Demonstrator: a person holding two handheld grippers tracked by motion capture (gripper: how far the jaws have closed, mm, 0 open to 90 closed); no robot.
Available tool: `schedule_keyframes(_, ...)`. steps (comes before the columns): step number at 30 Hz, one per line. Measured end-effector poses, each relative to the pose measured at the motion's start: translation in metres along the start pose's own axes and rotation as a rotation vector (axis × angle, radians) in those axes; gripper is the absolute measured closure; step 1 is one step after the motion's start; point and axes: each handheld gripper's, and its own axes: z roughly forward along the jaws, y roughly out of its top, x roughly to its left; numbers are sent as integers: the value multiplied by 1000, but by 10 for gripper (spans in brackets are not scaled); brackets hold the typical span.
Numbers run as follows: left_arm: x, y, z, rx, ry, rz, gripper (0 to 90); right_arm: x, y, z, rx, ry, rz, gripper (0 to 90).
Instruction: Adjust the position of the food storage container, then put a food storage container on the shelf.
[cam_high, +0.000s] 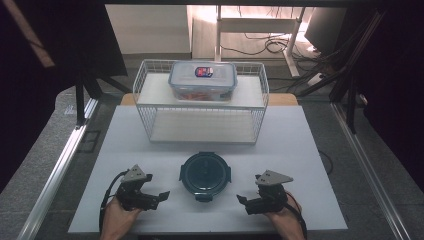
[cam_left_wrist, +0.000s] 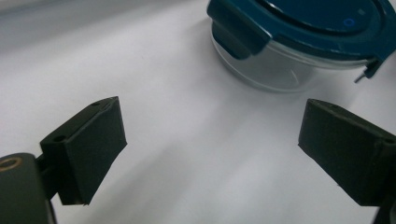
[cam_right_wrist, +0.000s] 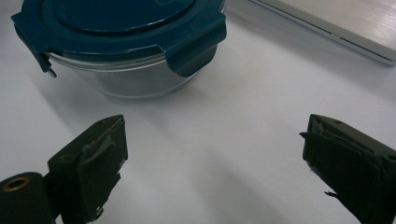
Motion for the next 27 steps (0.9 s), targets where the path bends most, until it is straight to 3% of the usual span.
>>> schedule_keyframes(6,2,0,1,3,-5,3,24,-1,-1,2,3,20,6,56)
schedule_keyframes(14,2,0,8,13,39,61,0,-1,0,5,2,30,-18,0)
schedule_keyframes(19,5,5,9,-14,16,49,0,-3,3,5,-18,36,-19,0)
schedule_keyframes(24,4,13,13,-13,-2,48,0,-6,8,7,-40,79,33,0)
schedule_keyframes(27,2,18,16,-13,-11,53,2,-6,13,9,-41,87,31,1)
